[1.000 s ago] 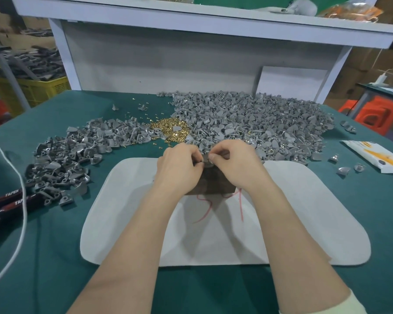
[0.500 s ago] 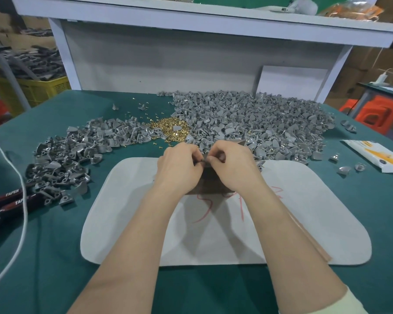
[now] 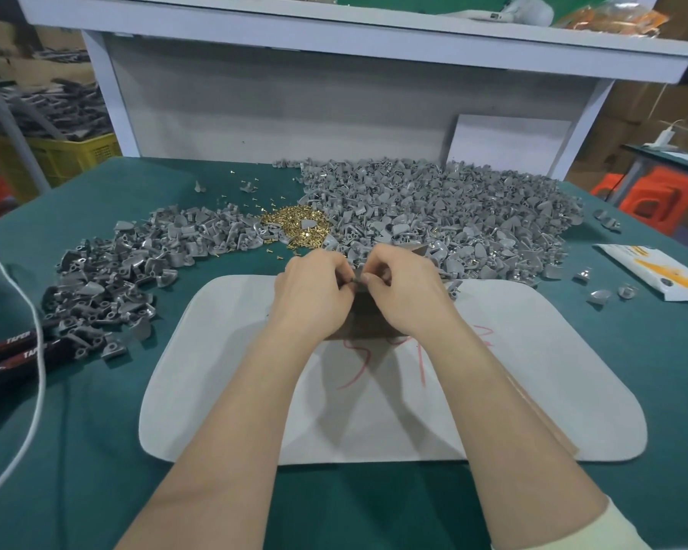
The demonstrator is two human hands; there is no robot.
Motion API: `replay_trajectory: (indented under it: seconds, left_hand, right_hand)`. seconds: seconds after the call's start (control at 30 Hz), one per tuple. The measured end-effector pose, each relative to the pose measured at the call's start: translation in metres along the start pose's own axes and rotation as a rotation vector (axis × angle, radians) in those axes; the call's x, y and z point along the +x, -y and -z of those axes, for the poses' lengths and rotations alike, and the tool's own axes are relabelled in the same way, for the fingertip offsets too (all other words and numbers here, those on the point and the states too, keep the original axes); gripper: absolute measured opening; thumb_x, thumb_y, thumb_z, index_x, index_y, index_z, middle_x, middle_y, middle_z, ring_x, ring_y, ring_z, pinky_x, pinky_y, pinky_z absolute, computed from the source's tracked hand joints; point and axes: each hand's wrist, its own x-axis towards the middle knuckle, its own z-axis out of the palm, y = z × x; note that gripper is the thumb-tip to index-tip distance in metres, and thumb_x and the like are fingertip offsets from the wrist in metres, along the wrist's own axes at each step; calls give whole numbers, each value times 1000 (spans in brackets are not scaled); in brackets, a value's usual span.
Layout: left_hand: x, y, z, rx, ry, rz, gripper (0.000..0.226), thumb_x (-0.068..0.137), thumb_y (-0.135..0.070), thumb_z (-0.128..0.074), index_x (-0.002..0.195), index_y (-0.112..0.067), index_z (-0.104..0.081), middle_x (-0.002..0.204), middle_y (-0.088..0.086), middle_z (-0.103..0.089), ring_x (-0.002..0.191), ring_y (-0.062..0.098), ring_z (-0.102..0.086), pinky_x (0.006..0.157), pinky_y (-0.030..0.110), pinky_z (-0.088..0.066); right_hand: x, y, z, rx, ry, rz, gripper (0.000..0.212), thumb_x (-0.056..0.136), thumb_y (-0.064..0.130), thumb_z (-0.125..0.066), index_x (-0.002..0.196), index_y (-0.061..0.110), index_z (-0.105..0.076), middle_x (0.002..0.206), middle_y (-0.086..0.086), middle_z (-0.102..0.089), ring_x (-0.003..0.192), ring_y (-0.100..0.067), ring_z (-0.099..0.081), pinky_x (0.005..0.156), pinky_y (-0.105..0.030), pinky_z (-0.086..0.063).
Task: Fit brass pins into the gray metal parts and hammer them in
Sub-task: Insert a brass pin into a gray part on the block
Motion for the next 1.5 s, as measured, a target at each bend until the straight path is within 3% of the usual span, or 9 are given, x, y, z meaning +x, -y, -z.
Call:
replay_trajectory:
  seconds: [0.37,0.47,0.6,0.73,0.9,1.1,1.23,1.33,1.5]
  left_hand:
    - [-2,1,2,2,-33,25,18,85,-20,-63,70,-29,-56,92,-2,-67,103,26,-58,88,41,-49]
    - [-1,1,3,32,-46,49,16,84,-22,-63,71,-29,-57,91,-3,-67,102,25,-57,87,41,-49]
    - [-2,0,3,45,-39,55,14,84,-24,-64,72,-30,-57,94,-3,-66,104,25,-56,89,41,-48]
    - [-2,1,3,54,-53,71,11,84,-23,-62,74,-26,-59,93,-3,-66,103,26,-56,90,41,-47]
    - [-1,5,5,87,-149,143,12,86,-21,-58,74,-24,-59,92,-3,-64,102,29,-55,90,38,-43]
    - [0,7,5,52,-164,171,11,85,-22,-61,74,-26,-58,96,2,-67,103,31,-55,91,39,-42]
    - [2,9,5,-16,-157,209,14,83,-22,-63,70,-25,-59,91,-1,-68,104,29,-56,93,39,-43]
    - [4,9,6,-14,-138,235,17,83,-24,-65,68,-28,-56,94,-3,-67,105,26,-57,94,37,-42]
    - [5,9,4,-18,-164,256,24,84,-23,-64,62,-23,-54,85,-1,-66,102,28,-56,87,33,-36]
  right_hand:
    - [0,-20,26,50,-135,-224,22,95,25,-48,89,16,-68,92,-6,-68,94,-26,-60,80,-30,-45]
    - [-4,-37,34,-170,78,-419,37,91,43,-53,76,11,-62,82,-10,-64,87,-31,-59,69,-30,-42]
    - [-2,-41,27,-142,242,-465,36,89,31,-60,66,14,-38,86,-12,-58,95,-33,-58,71,-29,-39]
    - [-2,-45,28,97,129,-462,21,90,18,-56,72,9,-49,82,-10,-61,82,-29,-69,77,-38,-54]
    - [-10,-36,42,300,-54,-204,29,89,17,-50,113,34,-54,79,7,-63,47,-8,-56,54,-32,-49]
    - [-19,-14,51,108,-111,73,46,89,21,-59,126,49,-53,114,18,-66,100,-7,-61,90,-25,-45]
    - [-20,-6,54,42,-65,135,47,90,22,-59,127,50,-51,118,31,-59,93,6,-56,80,-10,-37]
    - [-22,-3,50,-64,74,123,46,91,25,-57,126,53,-49,118,21,-63,105,-7,-60,88,-25,-46]
    - [-25,5,56,10,-179,137,47,91,24,-56,128,51,-48,116,18,-66,104,-12,-63,90,-32,-50]
